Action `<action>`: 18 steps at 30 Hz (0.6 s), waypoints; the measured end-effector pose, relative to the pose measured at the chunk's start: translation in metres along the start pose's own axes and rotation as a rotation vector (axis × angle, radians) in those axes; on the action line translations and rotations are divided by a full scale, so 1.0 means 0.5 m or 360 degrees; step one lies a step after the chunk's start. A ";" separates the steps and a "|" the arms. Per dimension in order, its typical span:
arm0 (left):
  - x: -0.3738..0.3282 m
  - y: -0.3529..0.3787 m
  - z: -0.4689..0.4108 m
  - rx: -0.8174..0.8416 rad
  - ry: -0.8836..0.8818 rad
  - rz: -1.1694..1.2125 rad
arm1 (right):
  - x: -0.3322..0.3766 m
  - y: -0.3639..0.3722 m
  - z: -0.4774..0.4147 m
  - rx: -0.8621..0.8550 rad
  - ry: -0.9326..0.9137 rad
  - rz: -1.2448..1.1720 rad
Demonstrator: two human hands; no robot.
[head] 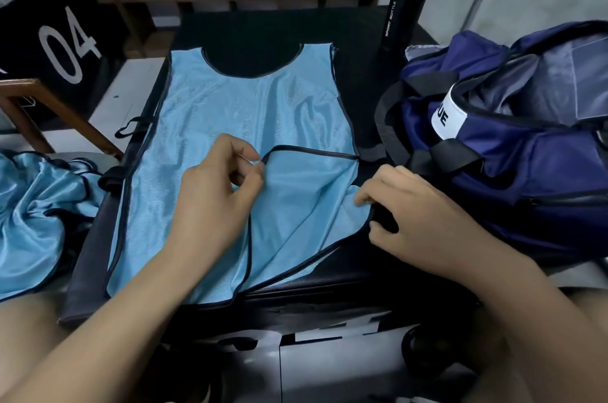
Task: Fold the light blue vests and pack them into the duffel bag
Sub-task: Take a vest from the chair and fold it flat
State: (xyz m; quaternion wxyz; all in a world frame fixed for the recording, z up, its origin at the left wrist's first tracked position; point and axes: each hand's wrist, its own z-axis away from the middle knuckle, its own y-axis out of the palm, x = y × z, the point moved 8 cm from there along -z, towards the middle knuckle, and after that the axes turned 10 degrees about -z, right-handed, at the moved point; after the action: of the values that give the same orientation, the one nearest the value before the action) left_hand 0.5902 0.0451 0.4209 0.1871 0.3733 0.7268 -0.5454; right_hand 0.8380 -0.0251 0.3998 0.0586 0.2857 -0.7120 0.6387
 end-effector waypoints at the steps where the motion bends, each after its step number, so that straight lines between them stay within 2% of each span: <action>1: -0.003 -0.004 0.000 -0.0017 0.0000 0.0030 | -0.003 -0.002 -0.002 -0.0034 -0.0004 0.0034; 6: -0.021 -0.026 0.005 -0.0107 0.0028 0.0129 | 0.010 -0.007 0.000 -0.0083 -0.0098 0.0152; 10: -0.031 -0.035 0.016 -0.0138 0.0079 0.0196 | 0.022 -0.034 0.054 -0.0178 -0.0063 0.0200; 18: -0.073 0.010 0.069 0.0160 0.0307 0.0129 | 0.049 0.003 0.139 -0.0120 -0.0101 0.0269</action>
State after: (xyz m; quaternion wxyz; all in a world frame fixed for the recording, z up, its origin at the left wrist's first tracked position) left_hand 0.6131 0.0013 0.4312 0.1192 0.4620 0.6975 -0.5346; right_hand 0.8366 -0.0988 0.3971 -0.0074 0.2423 -0.7587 0.6047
